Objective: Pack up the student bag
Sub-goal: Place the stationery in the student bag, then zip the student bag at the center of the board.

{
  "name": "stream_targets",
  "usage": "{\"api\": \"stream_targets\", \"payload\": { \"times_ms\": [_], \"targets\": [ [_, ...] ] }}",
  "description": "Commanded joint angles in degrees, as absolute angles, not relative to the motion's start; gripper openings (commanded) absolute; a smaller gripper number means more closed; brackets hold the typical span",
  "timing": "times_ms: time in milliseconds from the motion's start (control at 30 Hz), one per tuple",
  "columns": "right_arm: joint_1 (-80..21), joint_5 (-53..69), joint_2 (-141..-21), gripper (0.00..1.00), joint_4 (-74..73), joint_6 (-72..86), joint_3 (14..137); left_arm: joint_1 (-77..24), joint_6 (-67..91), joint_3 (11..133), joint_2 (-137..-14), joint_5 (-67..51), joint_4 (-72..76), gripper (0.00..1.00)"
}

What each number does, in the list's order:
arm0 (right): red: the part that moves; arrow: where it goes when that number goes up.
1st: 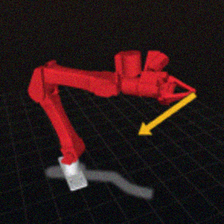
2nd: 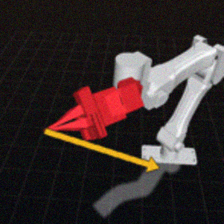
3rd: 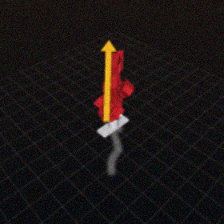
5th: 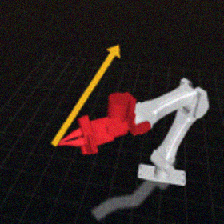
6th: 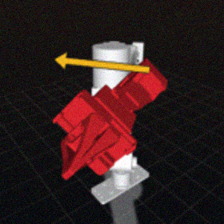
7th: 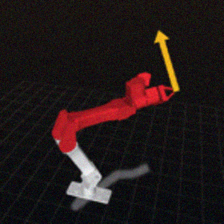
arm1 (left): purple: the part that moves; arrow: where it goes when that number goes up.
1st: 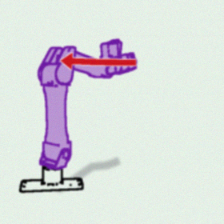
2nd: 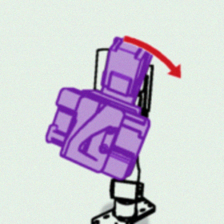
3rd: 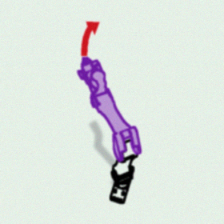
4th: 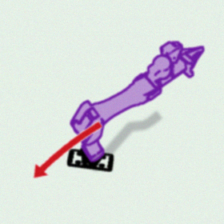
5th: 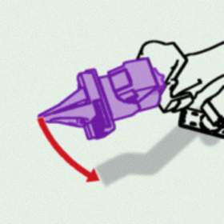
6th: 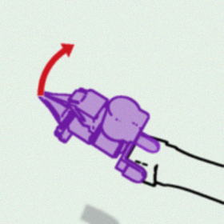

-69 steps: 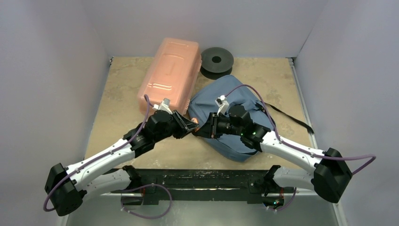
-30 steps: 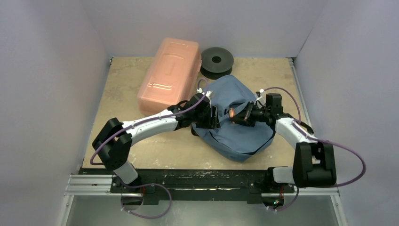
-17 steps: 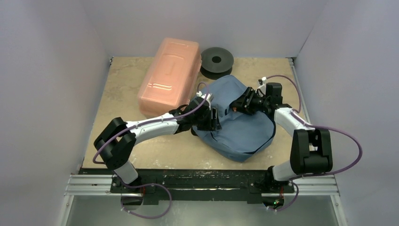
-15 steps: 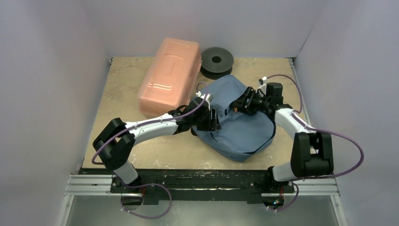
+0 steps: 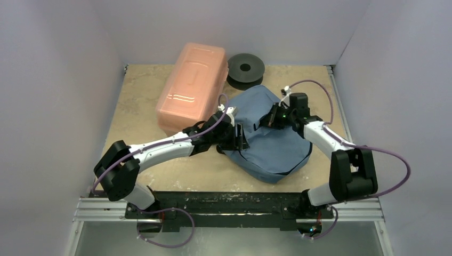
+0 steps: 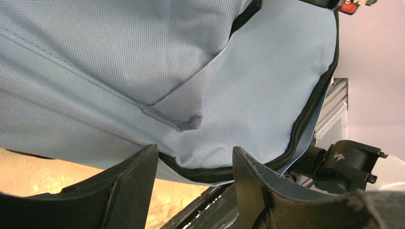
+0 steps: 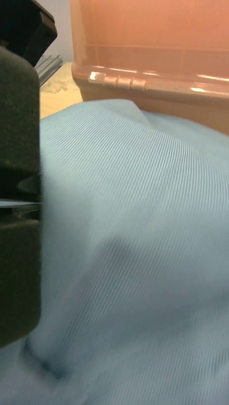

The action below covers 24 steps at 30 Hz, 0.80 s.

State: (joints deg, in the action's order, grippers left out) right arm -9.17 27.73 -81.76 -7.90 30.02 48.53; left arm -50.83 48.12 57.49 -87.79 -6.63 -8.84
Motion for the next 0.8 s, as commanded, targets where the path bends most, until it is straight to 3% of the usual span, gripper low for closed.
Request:
{"api": "stream_targets", "payload": {
  "times_ms": [0,100,300,467,567,767],
  "targets": [
    [-14.59,27.19,-84.73,0.02,0.47,34.1,52.86,-51.22,49.29,56.04,-84.82,-7.12,-8.89,0.58],
    [-14.93,22.64,-78.58,0.06,-3.5,32.56,52.06,-51.24,48.8,55.54,-83.77,-5.66,-9.21,0.58],
    [-16.09,4.51,-68.49,0.34,-25.46,22.89,54.34,-48.58,47.38,57.94,-86.7,-9.08,-9.06,0.6],
    [-27.18,2.17,-64.6,0.54,-20.51,19.61,55.18,-48.04,46.88,60.83,-88.26,-9.72,-9.07,0.59],
    [-31.59,-3.49,-68.95,0.56,-19.83,18.43,57.51,-48.0,46.58,62.92,-89.49,-9.37,-9.92,0.58],
    [-36.56,-17.58,-74.91,0.48,-21.17,17.04,60.85,-48.09,47.71,64.51,-91.98,-9.03,-9.64,0.56]
  ]
}}
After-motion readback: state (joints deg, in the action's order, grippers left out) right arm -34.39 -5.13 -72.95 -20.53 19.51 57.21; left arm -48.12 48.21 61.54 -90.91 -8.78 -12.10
